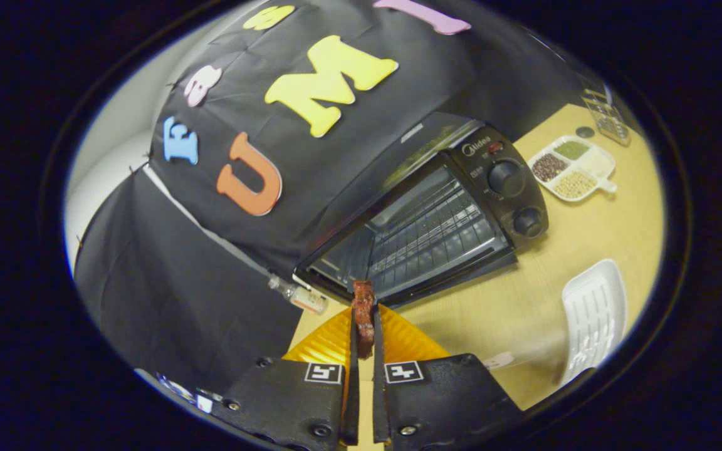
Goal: Open the toaster oven, put the food inside, and close the toaster oven door.
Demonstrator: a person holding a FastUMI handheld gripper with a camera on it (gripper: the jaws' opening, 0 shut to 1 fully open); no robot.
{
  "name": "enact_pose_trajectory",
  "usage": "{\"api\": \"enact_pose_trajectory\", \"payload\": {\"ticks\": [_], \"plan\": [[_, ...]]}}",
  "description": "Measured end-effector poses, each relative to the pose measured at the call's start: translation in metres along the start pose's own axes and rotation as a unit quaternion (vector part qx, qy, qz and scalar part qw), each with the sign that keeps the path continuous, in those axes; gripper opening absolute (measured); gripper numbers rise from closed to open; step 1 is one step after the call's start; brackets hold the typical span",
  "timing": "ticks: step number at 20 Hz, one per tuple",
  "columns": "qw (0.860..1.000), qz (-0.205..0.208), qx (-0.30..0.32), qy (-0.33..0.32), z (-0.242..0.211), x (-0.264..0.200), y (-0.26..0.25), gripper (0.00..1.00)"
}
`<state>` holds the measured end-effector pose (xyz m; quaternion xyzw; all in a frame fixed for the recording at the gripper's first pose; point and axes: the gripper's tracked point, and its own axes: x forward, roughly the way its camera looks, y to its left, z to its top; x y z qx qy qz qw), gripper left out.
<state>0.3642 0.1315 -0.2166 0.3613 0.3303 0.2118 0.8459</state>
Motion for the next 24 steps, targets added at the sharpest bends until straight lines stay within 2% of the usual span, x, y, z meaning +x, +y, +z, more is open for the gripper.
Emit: {"api": "enact_pose_trajectory", "payload": {"ticks": [5,10,13,18,19,22,24], "plan": [[0.994,-0.017,0.077,-0.08,0.026,0.059,-0.02,0.11],[0.988,-0.016,0.101,-0.115,0.048,0.108,-0.026,0.12],[0.988,-0.04,0.067,-0.132,0.055,0.123,-0.042,0.12],[0.987,-0.059,0.071,-0.129,0.051,0.134,-0.065,0.15],[0.987,-0.073,0.06,-0.13,0.051,0.134,-0.07,0.17],[0.984,-0.123,0.004,-0.13,0.052,0.134,-0.082,0.29],[0.977,-0.159,-0.051,-0.132,0.057,0.131,-0.087,0.35]]}}
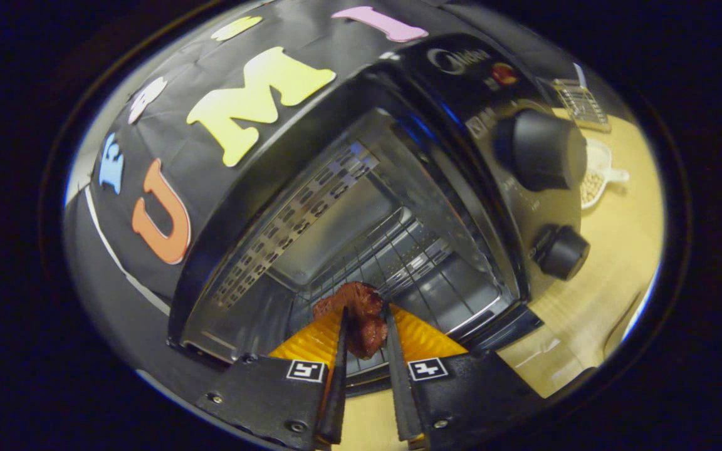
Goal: Open the toaster oven, put the food inside, and close the toaster oven door.
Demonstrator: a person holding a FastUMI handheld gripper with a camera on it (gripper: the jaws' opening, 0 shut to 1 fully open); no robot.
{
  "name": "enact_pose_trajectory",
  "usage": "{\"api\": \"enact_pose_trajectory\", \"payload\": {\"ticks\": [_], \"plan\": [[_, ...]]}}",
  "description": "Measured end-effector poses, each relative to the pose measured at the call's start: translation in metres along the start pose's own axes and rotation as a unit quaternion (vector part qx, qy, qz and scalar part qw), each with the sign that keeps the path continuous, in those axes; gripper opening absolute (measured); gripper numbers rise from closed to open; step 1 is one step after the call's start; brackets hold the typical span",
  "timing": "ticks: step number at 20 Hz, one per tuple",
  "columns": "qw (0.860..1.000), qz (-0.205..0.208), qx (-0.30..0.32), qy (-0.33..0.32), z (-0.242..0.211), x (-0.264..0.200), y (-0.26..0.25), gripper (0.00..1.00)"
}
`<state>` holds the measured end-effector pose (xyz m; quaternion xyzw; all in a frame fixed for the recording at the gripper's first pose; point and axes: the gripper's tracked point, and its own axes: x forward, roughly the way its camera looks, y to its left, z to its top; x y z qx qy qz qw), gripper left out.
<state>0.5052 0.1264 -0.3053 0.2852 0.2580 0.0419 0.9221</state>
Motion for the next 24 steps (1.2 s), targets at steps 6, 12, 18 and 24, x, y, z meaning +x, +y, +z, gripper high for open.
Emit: {"api": "enact_pose_trajectory", "payload": {"ticks": [6,12,18,24], "plan": [[0.974,-0.075,-0.203,-0.07,0.023,-0.017,0.0,0.72],[0.957,-0.069,-0.267,-0.086,0.017,-0.059,0.024,0.81],[0.956,-0.033,-0.28,-0.08,0.002,-0.131,0.053,0.93],[0.952,-0.026,-0.299,-0.067,-0.02,-0.196,0.057,0.98]]}}
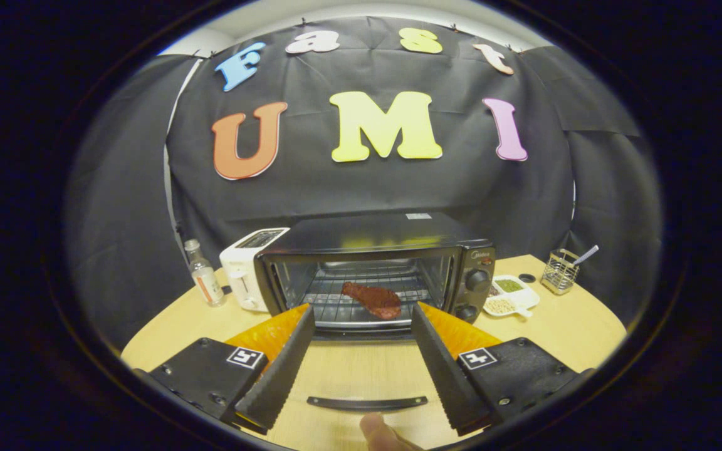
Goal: Open the toaster oven, put the food inside, and close the toaster oven door.
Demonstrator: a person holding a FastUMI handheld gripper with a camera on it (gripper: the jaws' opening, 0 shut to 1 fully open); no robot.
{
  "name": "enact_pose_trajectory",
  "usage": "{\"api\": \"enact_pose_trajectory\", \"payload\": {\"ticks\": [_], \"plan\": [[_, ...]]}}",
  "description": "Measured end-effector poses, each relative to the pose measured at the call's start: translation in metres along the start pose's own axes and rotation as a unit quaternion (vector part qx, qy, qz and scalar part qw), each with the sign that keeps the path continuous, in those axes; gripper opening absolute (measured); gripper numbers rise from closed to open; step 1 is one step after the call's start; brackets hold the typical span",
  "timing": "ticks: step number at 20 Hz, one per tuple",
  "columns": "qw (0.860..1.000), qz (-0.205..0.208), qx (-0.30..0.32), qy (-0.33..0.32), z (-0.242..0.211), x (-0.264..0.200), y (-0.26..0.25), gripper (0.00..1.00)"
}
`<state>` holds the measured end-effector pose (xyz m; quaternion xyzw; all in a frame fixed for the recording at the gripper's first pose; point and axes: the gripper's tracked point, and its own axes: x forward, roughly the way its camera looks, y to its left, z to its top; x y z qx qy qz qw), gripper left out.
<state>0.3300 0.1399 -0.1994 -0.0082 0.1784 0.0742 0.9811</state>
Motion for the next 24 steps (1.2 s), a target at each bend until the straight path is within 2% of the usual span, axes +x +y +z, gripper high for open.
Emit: {"api": "enact_pose_trajectory", "payload": {"ticks": [5,11,18,24], "plan": [[0.999,0.005,-0.008,0.038,-0.041,-0.029,0.005,0.98],[0.995,-0.007,-0.032,0.095,-0.099,-0.029,0.004,0.98],[0.982,-0.009,-0.004,0.191,-0.167,-0.015,-0.009,0.98],[0.977,-0.015,-0.01,0.214,-0.179,-0.005,-0.013,0.99]]}}
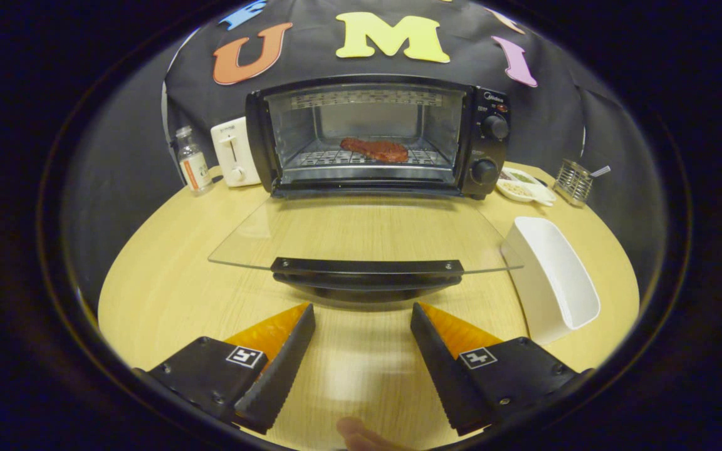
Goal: Open the toaster oven, put the food inside, and close the toaster oven door.
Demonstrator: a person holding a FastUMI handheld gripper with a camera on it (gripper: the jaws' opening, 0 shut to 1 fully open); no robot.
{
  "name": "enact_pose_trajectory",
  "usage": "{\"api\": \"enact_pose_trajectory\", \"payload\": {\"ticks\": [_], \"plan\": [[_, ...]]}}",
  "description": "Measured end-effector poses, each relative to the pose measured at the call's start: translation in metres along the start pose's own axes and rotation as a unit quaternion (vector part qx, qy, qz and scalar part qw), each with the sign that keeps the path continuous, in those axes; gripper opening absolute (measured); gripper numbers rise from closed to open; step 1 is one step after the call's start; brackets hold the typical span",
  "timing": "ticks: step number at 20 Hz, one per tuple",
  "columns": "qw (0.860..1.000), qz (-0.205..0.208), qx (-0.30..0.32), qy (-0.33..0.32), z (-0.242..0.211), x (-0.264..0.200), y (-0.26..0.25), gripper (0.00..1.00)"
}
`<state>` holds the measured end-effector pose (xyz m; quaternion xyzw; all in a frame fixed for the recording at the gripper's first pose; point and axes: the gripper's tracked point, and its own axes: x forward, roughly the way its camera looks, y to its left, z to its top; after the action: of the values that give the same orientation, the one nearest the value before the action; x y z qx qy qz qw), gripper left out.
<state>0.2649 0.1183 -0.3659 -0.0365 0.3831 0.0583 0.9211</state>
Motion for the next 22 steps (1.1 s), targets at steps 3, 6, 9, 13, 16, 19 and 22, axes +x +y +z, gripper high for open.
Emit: {"api": "enact_pose_trajectory", "payload": {"ticks": [3,6,9,13,16,19,22], "plan": [[1.0,-0.001,-0.003,-0.001,0.003,0.003,0.001,0.98],[1.0,-0.009,0.001,0.004,0.005,0.006,0.0,0.98],[1.0,-0.015,-0.006,0.003,0.011,0.006,-0.002,0.99],[1.0,-0.021,-0.016,-0.016,0.027,0.004,-0.006,0.98],[0.999,-0.022,-0.018,-0.031,0.041,0.002,-0.005,0.98],[0.998,-0.028,-0.032,-0.051,0.061,-0.002,-0.004,0.98],[0.995,-0.033,-0.045,-0.077,0.085,-0.007,-0.004,0.99]]}}
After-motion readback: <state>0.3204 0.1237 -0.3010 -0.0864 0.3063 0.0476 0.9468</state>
